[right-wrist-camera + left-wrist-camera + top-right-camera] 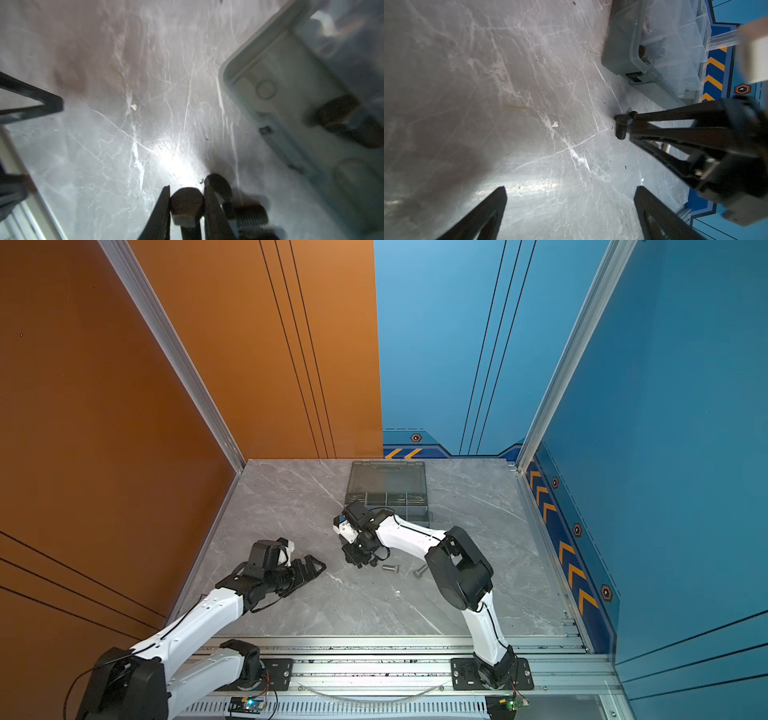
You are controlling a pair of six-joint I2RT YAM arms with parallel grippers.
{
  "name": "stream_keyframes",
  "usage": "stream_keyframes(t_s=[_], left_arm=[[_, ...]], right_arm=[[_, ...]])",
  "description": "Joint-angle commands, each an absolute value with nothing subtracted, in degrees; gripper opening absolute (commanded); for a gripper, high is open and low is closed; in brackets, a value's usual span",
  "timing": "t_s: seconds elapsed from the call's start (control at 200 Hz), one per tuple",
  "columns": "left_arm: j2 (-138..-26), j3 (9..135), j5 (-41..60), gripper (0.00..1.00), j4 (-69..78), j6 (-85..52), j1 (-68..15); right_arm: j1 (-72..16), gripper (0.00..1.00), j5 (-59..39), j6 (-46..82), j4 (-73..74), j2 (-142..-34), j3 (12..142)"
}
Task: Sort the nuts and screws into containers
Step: 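Lift the black hex bolt with the right gripper over the organizer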
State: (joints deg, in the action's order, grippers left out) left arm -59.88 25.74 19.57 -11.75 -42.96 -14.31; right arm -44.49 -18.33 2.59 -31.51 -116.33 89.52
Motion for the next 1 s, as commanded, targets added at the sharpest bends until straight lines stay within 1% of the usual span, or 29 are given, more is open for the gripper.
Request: stream_keyframes(t_s=[0.0, 0.235, 0.27, 0.621, 0.991], left_arm=[[-59.8, 26.8, 19.8, 0.98, -11.7, -42.5, -14.1], [-59.7, 26.5, 19.9, 0.98, -11.6, -42.6, -14.2], [-59.8, 26.5, 20.0, 0.98, -11.6, -42.6, -14.2], [-59.4, 26.5, 19.7, 0.98, -12.0, -42.8, -14.2], [-60.0, 26.8, 19.7, 0.98, -11.6, -43.0, -14.4]], right_arm=[[-42.6, 0.0, -19.9, 1.0, -31.0, -113.2, 91.5], [-40.5, 0.0, -14.7, -0.9, -33.2, -114.8, 95.2], [-38.6, 0.0, -14.2, -1.0, -33.5, -115.2, 95.8], [-37.1, 0.0, -9.7, -1.2, -33.5, -118.4, 97.2], [-35.8, 0.01, -8.3, -1.3, -33.5, -121.0, 97.0]])
